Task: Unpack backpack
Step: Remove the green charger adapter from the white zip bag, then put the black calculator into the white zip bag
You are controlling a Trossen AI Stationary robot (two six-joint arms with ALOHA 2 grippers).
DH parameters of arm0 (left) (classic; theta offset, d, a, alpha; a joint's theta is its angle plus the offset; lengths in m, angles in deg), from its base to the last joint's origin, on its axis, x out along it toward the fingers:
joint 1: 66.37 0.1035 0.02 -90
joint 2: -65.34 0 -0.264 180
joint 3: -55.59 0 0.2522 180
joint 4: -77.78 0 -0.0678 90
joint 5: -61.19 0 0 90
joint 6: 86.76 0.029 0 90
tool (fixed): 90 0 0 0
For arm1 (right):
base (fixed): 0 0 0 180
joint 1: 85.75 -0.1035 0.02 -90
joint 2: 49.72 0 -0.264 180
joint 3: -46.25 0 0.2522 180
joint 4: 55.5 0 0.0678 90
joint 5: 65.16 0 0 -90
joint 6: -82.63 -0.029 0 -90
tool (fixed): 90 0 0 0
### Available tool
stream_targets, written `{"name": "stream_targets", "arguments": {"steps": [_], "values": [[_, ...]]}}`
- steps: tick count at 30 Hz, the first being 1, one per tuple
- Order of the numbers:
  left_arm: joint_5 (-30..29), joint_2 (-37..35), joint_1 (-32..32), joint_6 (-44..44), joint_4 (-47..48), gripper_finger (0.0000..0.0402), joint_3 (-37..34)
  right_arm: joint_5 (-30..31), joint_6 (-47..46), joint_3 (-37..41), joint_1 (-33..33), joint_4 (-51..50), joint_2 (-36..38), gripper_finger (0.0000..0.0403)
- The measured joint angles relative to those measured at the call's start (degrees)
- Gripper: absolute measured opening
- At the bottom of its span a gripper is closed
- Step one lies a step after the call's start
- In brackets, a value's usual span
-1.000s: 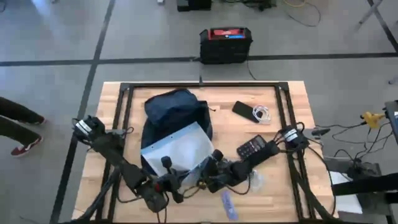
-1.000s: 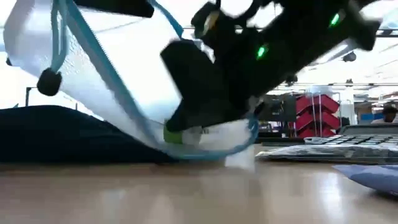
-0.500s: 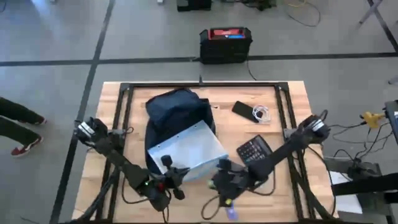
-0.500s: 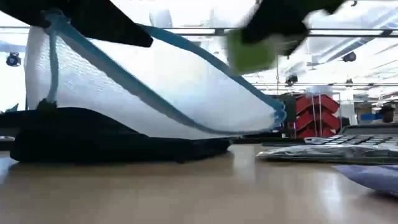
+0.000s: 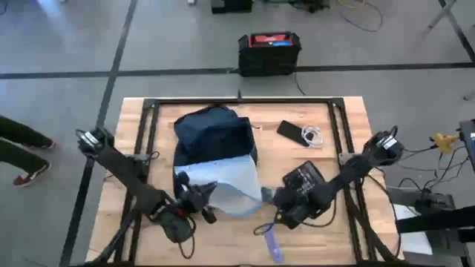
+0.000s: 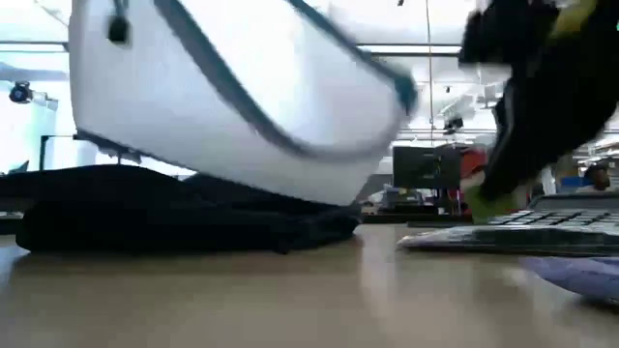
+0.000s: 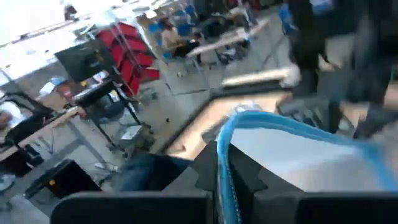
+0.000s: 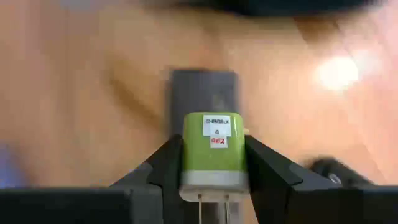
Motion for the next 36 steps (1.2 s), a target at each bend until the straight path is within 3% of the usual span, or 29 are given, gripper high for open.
{"name": "stream_targets", "arguments": {"steps": [6,12,19,24,29,36], "values": [[0.0,-6.3,0.0,0.1,0.4,0.0,-0.7,8.3,1.4,7.4,2.9,14.9,0.0,0.0124],[0.2,-5.6,0.0,-1.5,0.6,0.0,-1.0,9.0,0.8,10.8,4.5,16.0,-0.1,0.013],[0.2,-4.6,0.4,-2.9,0.6,0.0,-1.0,5.3,1.0,11.4,4.2,15.9,-0.1,0.0248],[0.2,-4.6,0.4,-5.7,1.7,0.0,-1.3,3.7,5.3,8.5,3.8,15.4,0.1,0.0296],[0.2,-4.6,0.4,-11.4,5.2,0.0,-1.7,3.8,11.8,3.3,3.2,10.7,3.0,0.0311],[2.0,-4.5,0.4,-19.0,6.2,0.0,-4.3,2.8,10.6,-2.4,2.3,-6.0,8.0,0.0303]]}}
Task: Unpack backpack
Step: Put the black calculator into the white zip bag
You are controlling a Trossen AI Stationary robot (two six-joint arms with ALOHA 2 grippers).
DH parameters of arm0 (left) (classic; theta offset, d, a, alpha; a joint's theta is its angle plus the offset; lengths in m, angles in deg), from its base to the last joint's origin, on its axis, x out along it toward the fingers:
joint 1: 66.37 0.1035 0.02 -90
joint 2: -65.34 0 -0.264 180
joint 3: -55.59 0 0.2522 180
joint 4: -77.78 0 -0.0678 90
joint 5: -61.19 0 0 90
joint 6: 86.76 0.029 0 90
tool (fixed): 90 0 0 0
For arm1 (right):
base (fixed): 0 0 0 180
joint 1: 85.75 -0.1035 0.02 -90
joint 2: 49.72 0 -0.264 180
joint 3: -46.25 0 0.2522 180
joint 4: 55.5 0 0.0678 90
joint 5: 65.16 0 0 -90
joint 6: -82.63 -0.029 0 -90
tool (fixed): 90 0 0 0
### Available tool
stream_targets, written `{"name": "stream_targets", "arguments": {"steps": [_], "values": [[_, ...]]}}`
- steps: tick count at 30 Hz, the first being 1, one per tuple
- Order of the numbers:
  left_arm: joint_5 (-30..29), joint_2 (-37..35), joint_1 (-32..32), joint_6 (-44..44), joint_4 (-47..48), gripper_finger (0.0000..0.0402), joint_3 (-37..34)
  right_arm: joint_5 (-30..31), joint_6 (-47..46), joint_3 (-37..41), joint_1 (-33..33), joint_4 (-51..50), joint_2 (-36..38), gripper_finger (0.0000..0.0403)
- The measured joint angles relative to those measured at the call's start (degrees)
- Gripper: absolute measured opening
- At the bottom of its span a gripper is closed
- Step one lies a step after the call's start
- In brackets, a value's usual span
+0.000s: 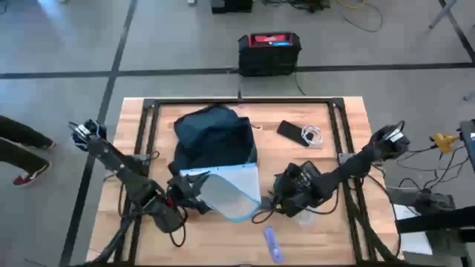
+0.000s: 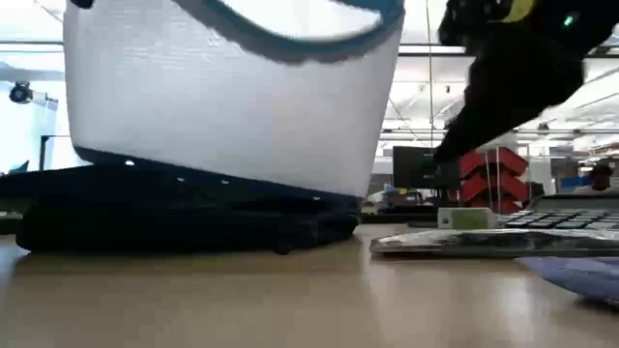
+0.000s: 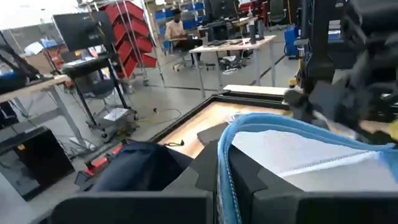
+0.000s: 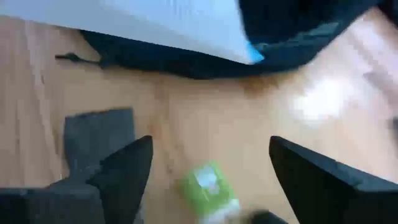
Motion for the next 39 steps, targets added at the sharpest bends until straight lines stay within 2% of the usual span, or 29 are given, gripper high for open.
{"name": "stream_targets", "arguments": {"steps": [8,11,15,19,23,30,39], "values": [[1.4,4.1,0.0,-3.2,-2.0,0.0,-1.4,-8.9,-5.3,-0.2,1.0,-19.9,4.6,0.0278],[1.4,5.8,0.1,-3.4,-2.6,0.0,-1.4,-12.4,-7.9,-0.1,0.9,-23.5,6.2,0.0268],[1.4,6.9,0.1,-3.4,-3.5,0.0,-1.4,-19.1,-18.6,-0.1,1.2,-33.6,8.5,0.0255],[1.4,7.3,0.1,-3.4,-3.4,0.0,-1.4,-23.2,-31.3,0.7,2.7,-44.9,10.9,0.0246],[1.7,7.3,0.1,-3.4,-3.4,0.0,-1.4,-26.1,-34.0,2.9,5.5,-43.5,15.7,0.0243],[3.2,7.3,0.1,-3.4,-3.5,0.0,-1.4,-32.3,-33.4,8.7,15.4,-38.8,25.1,0.0244],[4.5,7.3,0.1,-3.3,-3.5,0.0,-1.4,-43.5,-18.8,17.7,30.1,-24.9,29.1,0.0224]]}}
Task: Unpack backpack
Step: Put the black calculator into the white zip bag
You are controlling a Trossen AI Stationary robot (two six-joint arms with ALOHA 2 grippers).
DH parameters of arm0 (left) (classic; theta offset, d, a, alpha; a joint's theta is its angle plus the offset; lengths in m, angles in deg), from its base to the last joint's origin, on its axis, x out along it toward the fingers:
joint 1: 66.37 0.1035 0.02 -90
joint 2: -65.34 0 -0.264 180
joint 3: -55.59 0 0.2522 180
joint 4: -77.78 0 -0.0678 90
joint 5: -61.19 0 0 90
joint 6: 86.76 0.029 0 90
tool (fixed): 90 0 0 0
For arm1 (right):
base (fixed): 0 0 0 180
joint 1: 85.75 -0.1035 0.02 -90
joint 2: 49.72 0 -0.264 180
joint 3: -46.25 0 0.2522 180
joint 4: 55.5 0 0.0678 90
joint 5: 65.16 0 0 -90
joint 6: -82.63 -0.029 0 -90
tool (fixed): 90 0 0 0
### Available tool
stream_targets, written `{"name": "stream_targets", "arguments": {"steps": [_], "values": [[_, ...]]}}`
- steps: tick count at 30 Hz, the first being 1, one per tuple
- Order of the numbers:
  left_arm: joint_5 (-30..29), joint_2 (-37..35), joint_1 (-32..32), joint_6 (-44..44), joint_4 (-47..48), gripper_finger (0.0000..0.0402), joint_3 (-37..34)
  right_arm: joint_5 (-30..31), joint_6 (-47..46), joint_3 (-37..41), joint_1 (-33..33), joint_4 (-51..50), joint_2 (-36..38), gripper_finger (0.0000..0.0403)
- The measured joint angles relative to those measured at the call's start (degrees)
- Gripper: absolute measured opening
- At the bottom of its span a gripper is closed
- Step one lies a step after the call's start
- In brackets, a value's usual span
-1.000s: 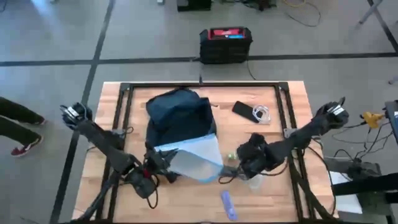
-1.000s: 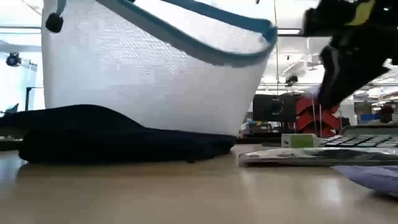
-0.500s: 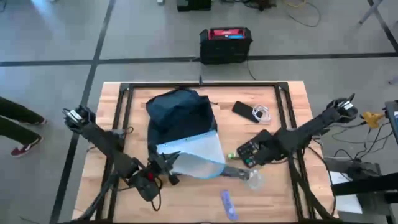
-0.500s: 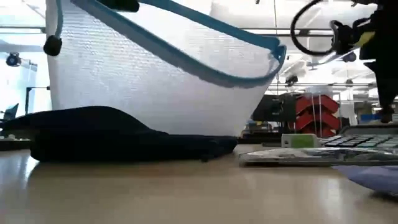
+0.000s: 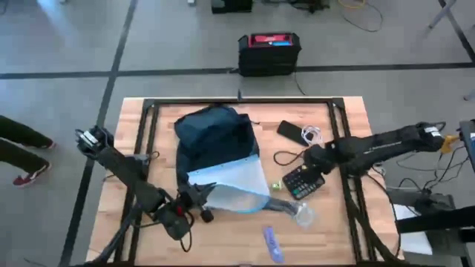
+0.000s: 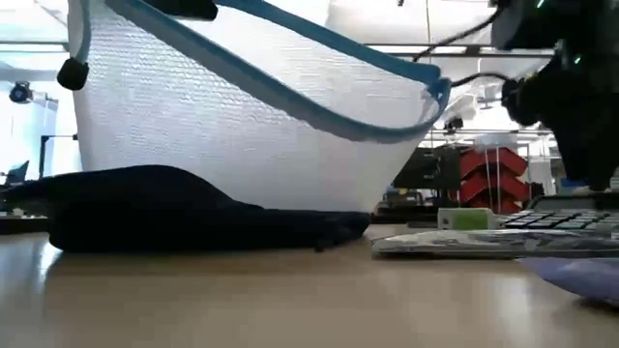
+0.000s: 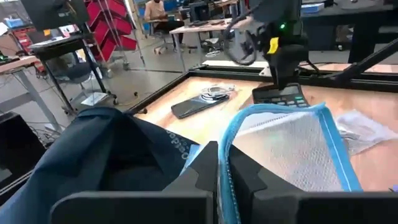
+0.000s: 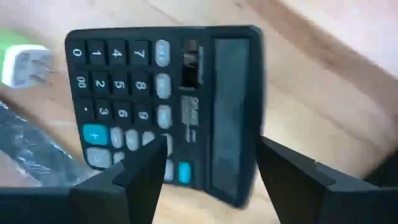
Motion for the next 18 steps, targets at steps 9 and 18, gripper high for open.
{"name": "stream_targets", "arguments": {"steps": [9,18], "values": [[1.1,0.0,-0.1,0.0,0.3,0.0,0.0,-3.6,8.2,3.5,8.8,3.4,-0.3,0.0204],[1.3,0.0,0.0,-0.1,-0.1,0.0,0.0,-2.7,12.1,1.1,8.9,1.3,1.7,0.0219]]}}
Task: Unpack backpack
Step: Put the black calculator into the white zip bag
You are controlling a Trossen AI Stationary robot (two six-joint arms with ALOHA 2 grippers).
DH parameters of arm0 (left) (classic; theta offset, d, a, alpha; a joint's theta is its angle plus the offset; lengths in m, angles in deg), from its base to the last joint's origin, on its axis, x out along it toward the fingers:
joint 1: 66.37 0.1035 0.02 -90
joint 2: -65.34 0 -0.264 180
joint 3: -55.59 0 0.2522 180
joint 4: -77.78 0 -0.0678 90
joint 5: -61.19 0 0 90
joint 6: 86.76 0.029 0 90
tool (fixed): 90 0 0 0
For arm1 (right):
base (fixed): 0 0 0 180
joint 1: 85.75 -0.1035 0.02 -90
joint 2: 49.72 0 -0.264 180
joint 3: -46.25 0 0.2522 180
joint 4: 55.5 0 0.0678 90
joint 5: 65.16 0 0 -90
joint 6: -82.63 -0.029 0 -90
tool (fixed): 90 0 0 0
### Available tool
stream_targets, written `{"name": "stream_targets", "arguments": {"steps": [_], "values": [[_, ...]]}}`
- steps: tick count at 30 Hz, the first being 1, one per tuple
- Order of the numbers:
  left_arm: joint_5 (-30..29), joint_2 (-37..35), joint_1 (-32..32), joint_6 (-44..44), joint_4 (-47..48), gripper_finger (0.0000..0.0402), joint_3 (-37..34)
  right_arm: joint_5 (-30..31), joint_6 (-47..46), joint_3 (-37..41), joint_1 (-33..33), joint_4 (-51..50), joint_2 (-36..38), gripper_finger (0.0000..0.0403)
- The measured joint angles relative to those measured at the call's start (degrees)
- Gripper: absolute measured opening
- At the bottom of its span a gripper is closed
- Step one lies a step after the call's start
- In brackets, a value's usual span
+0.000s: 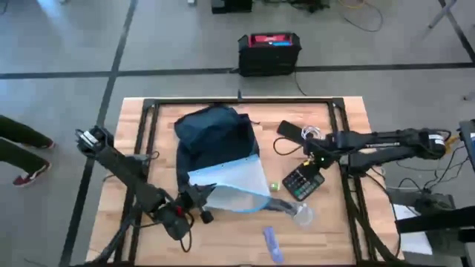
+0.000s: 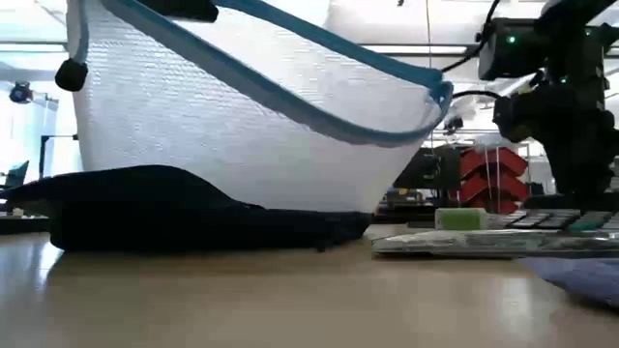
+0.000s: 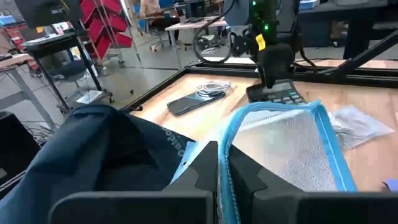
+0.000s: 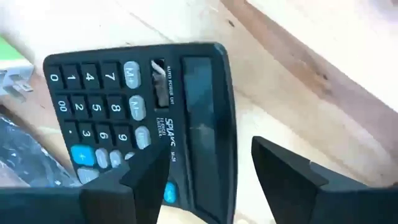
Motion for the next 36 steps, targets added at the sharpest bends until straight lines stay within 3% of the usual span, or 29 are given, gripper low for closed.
{"name": "stream_targets", "arguments": {"steps": [6,10,15,22,29,36], "values": [[0.0,0.0,0.0,-0.8,-0.2,0.0,0.0,-0.5,2.1,2.8,0.0,1.6,-0.6,0.0223],[0.0,0.0,0.0,-0.9,-0.2,0.0,0.0,-4.6,2.2,6.6,0.0,10.1,-0.4,0.0201],[0.1,0.0,0.0,-0.9,-0.2,0.0,0.0,-9.3,2.2,9.2,0.0,20.2,-0.2,0.0134],[0.2,0.0,0.0,-0.9,-0.2,0.0,0.0,-11.1,2.2,9.3,0.0,22.4,0.0,0.0018],[0.2,0.0,0.0,-0.9,-0.2,0.0,0.0,-10.4,1.7,9.3,0.0,23.3,0.9,0.0028],[0.2,0.0,0.0,-0.9,-0.2,0.0,0.0,-8.6,1.6,7.2,0.0,22.2,5.2,0.0014]]}}
